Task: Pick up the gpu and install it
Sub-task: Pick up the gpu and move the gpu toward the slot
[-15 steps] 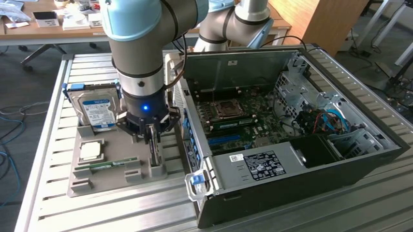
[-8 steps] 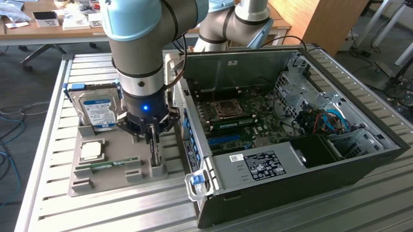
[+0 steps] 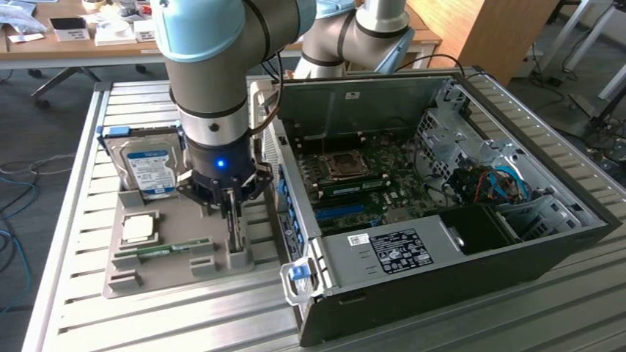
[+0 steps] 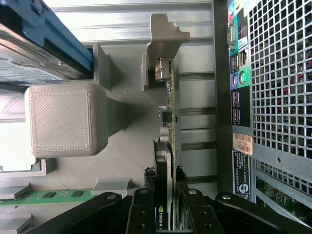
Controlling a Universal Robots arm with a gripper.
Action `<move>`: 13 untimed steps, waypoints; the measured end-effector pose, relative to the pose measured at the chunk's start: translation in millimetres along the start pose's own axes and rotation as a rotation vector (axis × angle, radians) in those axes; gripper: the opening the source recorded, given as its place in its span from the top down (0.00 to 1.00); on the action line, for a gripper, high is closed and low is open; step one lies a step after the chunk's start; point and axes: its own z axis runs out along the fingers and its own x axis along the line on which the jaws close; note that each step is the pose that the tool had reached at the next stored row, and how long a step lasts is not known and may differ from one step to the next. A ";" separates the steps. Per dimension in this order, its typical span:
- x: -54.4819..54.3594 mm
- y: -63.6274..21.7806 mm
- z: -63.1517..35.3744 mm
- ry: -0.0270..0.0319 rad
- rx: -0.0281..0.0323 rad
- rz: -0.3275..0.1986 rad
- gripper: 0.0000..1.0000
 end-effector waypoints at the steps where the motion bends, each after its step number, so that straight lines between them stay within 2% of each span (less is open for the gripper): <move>1: 0.0 0.0 0.0 0.0000 0.0000 0.000 0.73; 5: 0.0 0.0 0.0 0.0001 0.0000 -0.002 0.73; 11: 0.0 0.0 0.0 0.0025 -0.0013 -0.054 0.73; 13: 0.0 0.0 0.0 0.0026 -0.0013 -0.056 0.73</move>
